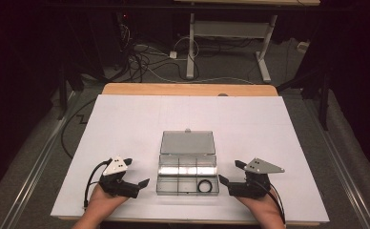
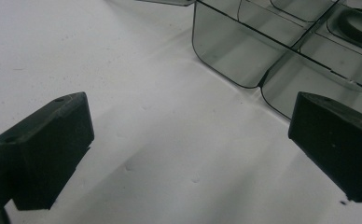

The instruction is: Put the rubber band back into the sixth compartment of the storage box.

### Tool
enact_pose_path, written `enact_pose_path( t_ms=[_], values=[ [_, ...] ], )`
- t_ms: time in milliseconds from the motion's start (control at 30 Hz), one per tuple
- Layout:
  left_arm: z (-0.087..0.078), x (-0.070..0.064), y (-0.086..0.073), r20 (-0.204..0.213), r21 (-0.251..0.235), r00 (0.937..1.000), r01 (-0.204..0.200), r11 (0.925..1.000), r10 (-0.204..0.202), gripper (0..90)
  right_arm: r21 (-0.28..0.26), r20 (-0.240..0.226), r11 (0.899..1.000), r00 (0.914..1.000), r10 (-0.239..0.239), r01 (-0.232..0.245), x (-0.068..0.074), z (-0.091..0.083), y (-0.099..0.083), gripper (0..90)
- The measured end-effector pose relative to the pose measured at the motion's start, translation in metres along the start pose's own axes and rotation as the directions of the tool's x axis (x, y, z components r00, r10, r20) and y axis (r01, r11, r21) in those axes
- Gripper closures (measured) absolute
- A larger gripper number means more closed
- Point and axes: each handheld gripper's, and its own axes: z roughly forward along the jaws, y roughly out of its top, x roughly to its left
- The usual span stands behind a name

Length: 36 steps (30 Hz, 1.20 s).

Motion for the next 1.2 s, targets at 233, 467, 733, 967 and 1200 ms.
enact_pose_path(
  t_ms=[233,467,733,967,1200],
  values=[
    [0.000,0.000,0.000,0.003,-0.004,1.0000,0.003,1.0000,-0.003,0.0,0.025,0.051,1.000,0.9987,0.000,-0.001,-0.005,0.002,-0.005,0.1],
    [-0.001,0.002,0.000,0.002,-0.010,0.9998,0.017,0.9998,-0.017,0.0,0.036,0.089,0.999,0.9960,0.001,-0.005,-0.008,0.005,-0.007,0.0],
    [0.000,0.004,0.001,0.027,0.008,0.9992,0.029,0.9996,-0.029,0.0,0.032,0.099,0.999,0.9950,0.017,-0.021,-0.010,0.010,-0.007,0.1],
    [0.002,0.008,0.005,0.030,-0.011,0.9985,0.046,0.9989,-0.045,0.0,0.026,0.107,1.000,0.9943,0.008,-0.010,-0.012,0.013,-0.003,0.6],
    [0.007,0.014,0.012,0.026,-0.015,0.9985,0.048,0.9988,-0.047,0.0,0.006,0.124,1.000,0.9919,0.027,-0.028,-0.018,0.016,0.002,0.1]
  ],
)
